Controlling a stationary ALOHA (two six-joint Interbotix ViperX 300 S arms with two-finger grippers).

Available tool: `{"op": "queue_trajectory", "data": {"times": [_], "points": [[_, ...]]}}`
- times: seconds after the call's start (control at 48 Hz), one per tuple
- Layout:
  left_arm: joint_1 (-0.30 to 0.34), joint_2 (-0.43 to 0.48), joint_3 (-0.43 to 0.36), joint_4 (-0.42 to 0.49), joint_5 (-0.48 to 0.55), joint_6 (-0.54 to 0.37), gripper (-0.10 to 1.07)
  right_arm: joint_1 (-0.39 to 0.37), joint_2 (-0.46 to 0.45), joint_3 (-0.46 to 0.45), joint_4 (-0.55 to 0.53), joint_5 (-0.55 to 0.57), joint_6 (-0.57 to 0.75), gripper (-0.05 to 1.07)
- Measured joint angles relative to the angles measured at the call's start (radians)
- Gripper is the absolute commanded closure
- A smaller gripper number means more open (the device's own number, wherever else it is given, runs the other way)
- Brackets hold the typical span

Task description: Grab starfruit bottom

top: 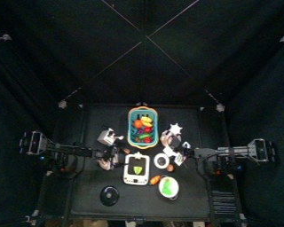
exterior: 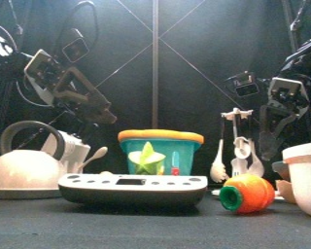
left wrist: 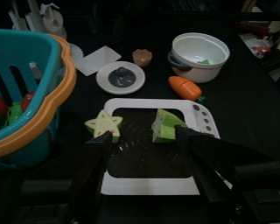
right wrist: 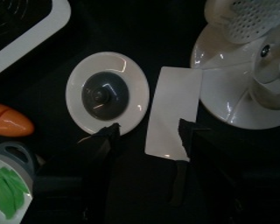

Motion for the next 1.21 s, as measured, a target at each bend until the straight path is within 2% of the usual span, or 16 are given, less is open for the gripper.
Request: {"op": "queue_trajectory", "data": {"times": [0.104, 0.25, 0.354, 0.458, 0.583, 0.75, 0.958, 1.208], "points": [[0.0, 0.002, 0.0, 0.0, 0.003, 0.0, 0.04, 0.009, 0.008, -0.031, -0.009, -0.035, -0.002, 0.13], [0.014, 0.0, 0.0, 0.0, 0.021, 0.0, 0.04, 0.025, 0.049, -0.089, -0.058, -0.146, 0.0, 0.13], [0.021, -0.005, 0.0, -0.003, 0.029, -0.002, 0.05, 0.04, 0.123, -0.152, -0.123, -0.247, -0.003, 0.13], [0.035, -0.02, 0.0, -0.026, 0.032, -0.003, 0.05, 0.054, 0.207, -0.215, -0.196, -0.295, -0.003, 0.13], [0.049, -0.067, 0.014, -0.084, 0.032, -0.002, 0.05, 0.055, 0.305, -0.284, -0.256, -0.295, -0.002, 0.13], [0.057, -0.115, 0.061, -0.144, 0.032, 0.0, 0.05, 0.055, 0.405, -0.36, -0.264, -0.293, -0.002, 0.11], [0.074, -0.16, 0.106, -0.156, 0.031, 0.002, 0.05, 0.054, 0.482, -0.43, -0.241, -0.272, 0.003, 0.11], [0.091, -0.163, 0.12, -0.155, 0.031, 0.002, 0.05, 0.052, 0.569, -0.5, -0.199, -0.21, 0.002, 0.11]]}}
